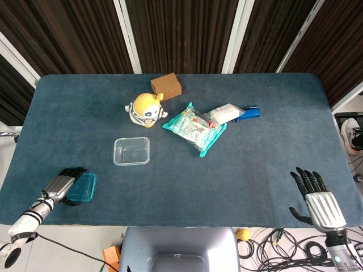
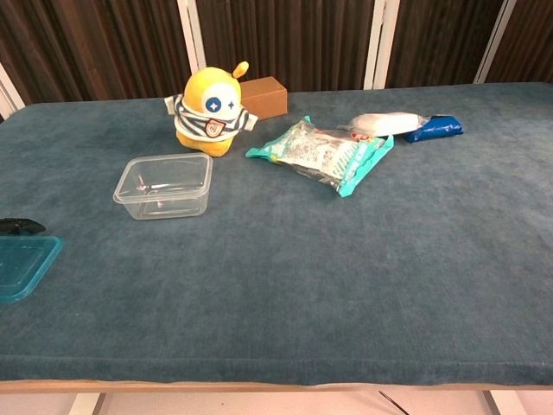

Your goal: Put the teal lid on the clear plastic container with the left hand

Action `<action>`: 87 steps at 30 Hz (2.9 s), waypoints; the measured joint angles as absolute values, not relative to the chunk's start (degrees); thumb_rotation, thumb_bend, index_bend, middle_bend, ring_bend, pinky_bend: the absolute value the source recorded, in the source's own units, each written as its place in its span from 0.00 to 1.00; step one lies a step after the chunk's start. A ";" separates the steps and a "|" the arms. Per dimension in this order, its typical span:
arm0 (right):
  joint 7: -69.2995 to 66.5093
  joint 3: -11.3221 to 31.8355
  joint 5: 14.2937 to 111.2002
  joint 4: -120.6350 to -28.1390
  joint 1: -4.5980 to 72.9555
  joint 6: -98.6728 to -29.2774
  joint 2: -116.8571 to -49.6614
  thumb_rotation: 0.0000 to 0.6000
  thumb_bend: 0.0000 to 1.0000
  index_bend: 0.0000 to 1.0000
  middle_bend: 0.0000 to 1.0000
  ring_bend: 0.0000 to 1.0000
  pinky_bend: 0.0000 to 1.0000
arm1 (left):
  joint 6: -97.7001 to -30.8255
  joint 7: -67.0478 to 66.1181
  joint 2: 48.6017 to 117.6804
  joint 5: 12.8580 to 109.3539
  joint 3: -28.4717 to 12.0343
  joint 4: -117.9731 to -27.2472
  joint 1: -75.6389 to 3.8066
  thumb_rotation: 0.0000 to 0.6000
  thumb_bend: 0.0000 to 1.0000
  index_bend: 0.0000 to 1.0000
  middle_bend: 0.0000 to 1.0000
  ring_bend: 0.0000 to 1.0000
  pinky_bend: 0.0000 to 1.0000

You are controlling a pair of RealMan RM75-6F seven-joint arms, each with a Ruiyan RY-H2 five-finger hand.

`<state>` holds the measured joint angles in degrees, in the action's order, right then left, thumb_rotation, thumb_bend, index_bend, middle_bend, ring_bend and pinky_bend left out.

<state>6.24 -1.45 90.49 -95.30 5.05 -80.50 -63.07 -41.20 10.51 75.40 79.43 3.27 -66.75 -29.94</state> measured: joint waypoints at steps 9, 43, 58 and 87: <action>6.28 -1.64 90.78 -95.48 5.01 -80.54 -63.01 1.00 0.18 0.00 0.00 0.00 0.00 | -42.89 9.69 76.62 79.29 3.32 -65.72 -29.11 1.00 0.21 0.32 0.59 0.44 0.36; 4.88 -2.29 91.64 -95.51 5.83 -79.02 -62.52 1.00 0.18 0.00 0.00 0.00 0.00 | -54.89 -15.70 73.07 49.47 -13.25 -97.87 -35.87 1.00 0.27 0.57 0.77 0.61 0.55; 0.00 -2.43 90.99 -94.48 6.55 -77.59 -60.59 1.00 0.18 0.00 0.00 0.00 0.00 | -58.28 -31.03 95.23 31.68 -18.78 -81.38 -52.94 1.00 0.28 0.57 0.76 0.61 0.49; -2.76 -2.62 91.61 -93.46 6.02 -78.88 -59.52 1.00 0.18 0.00 0.00 0.00 0.00 | -59.13 -44.45 92.10 17.85 -17.08 -83.01 -57.19 1.00 0.28 0.54 0.72 0.58 0.46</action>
<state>-2.76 -2.62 91.61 -93.46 6.02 -78.88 -59.52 -59.13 -44.45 92.10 17.85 -17.08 -83.01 -57.19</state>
